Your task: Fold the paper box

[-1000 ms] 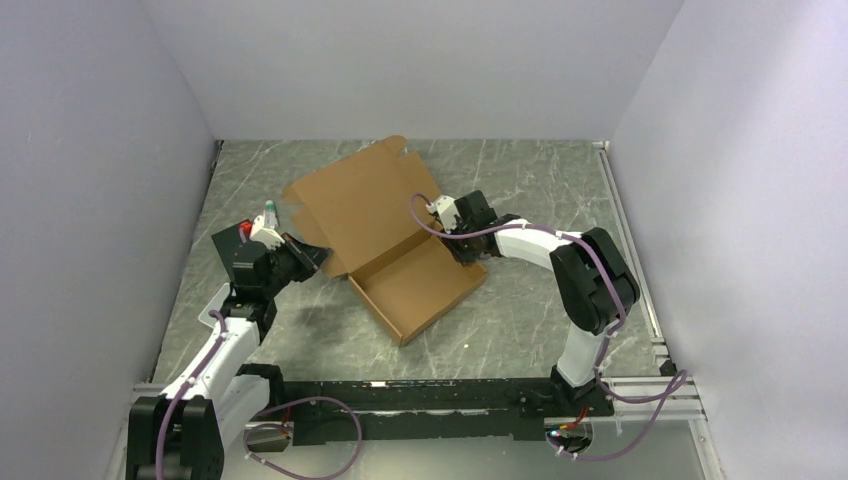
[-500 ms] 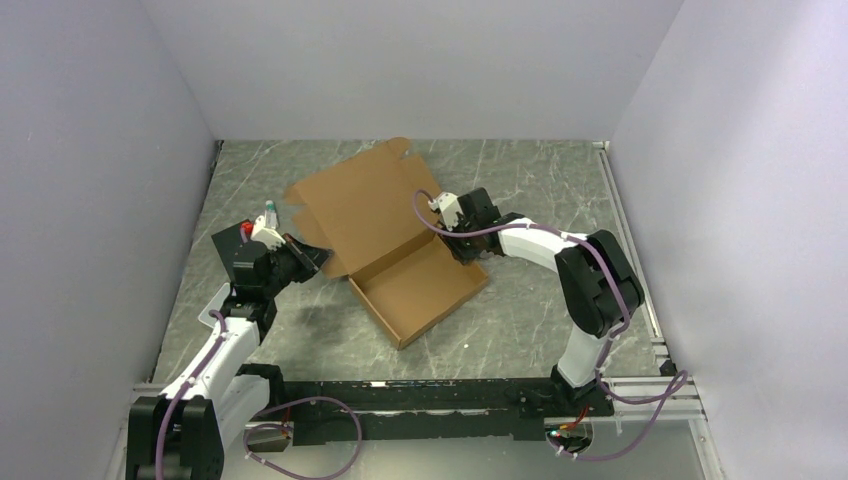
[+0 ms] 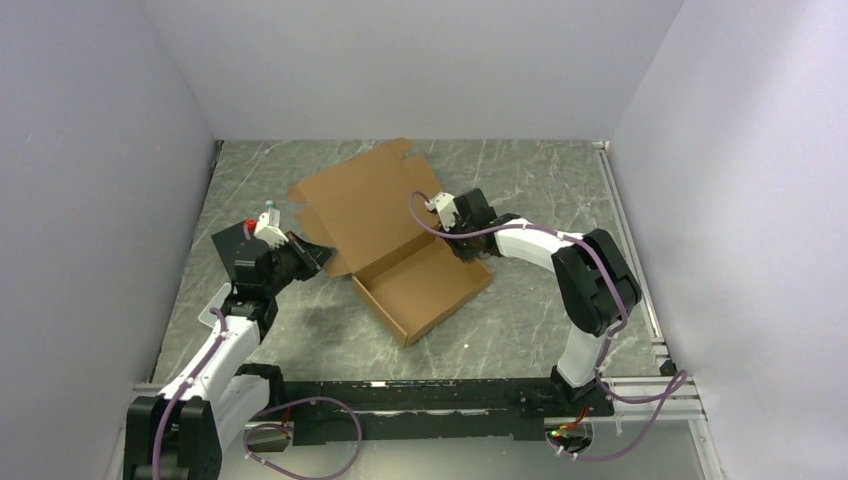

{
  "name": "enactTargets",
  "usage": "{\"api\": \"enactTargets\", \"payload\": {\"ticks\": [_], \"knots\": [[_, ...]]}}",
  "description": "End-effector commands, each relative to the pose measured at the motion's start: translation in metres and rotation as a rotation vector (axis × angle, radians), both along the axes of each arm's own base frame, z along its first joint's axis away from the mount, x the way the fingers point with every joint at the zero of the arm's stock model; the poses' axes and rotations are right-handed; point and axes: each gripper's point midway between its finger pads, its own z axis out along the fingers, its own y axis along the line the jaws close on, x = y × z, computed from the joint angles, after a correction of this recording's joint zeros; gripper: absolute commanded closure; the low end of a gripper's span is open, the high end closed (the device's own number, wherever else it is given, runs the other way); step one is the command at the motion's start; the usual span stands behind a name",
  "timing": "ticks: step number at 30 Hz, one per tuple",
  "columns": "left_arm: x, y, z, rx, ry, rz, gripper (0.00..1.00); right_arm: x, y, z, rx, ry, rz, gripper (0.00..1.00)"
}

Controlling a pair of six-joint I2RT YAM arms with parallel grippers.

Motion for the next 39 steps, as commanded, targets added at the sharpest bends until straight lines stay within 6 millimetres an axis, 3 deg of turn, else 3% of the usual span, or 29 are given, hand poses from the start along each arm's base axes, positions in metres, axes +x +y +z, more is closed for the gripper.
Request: {"api": "enactTargets", "payload": {"ticks": [1, 4, 7, 10, 14, 19, 22, 24, 27, 30, 36, 38, 39], "knots": [[0.006, -0.004, 0.027, 0.020, -0.090, -0.032, 1.00, 0.026, -0.006, 0.011, -0.073, -0.124, -0.051, 0.83], [0.007, -0.003, 0.028, 0.034, -0.095, -0.032, 1.00, 0.027, -0.009, 0.012, -0.083, -0.134, -0.057, 0.94], [0.010, -0.002, 0.029, 0.052, -0.103, -0.036, 1.00, 0.023, -0.004, 0.013, -0.062, -0.122, -0.036, 0.93], [0.013, -0.001, 0.032, 0.080, -0.117, -0.039, 1.00, 0.017, 0.004, 0.020, -0.013, -0.102, 0.002, 0.74], [0.019, 0.004, 0.036, 0.124, -0.134, -0.022, 1.00, 0.008, 0.013, 0.052, 0.083, -0.105, 0.061, 0.49], [0.021, 0.011, 0.036, 0.191, -0.142, -0.015, 1.00, -0.009, 0.011, 0.095, 0.216, -0.105, 0.152, 0.32], [0.017, 0.011, 0.037, 0.222, -0.159, -0.031, 1.00, -0.014, 0.001, 0.111, 0.293, -0.093, 0.159, 0.24], [0.013, 0.011, 0.039, 0.241, -0.176, -0.045, 1.00, -0.011, -0.010, 0.112, 0.335, -0.066, 0.131, 0.17], [0.008, 0.012, 0.040, 0.274, -0.196, -0.060, 1.00, -0.007, -0.028, 0.098, 0.339, -0.002, 0.121, 0.09], [0.005, 0.013, 0.044, 0.318, -0.227, -0.081, 1.00, -0.010, -0.038, 0.089, 0.295, -0.007, 0.224, 0.01], [0.006, 0.010, 0.044, 0.363, -0.259, -0.127, 1.00, -0.022, -0.047, 0.100, 0.157, -0.373, 0.708, 0.00], [0.007, 0.007, 0.039, 0.356, -0.254, -0.152, 1.00, -0.016, -0.047, 0.107, 0.160, -0.409, 0.796, 0.00], [0.007, 0.006, 0.036, 0.358, -0.251, -0.160, 1.00, -0.017, -0.048, 0.101, 0.176, -0.375, 0.823, 0.00]]}}
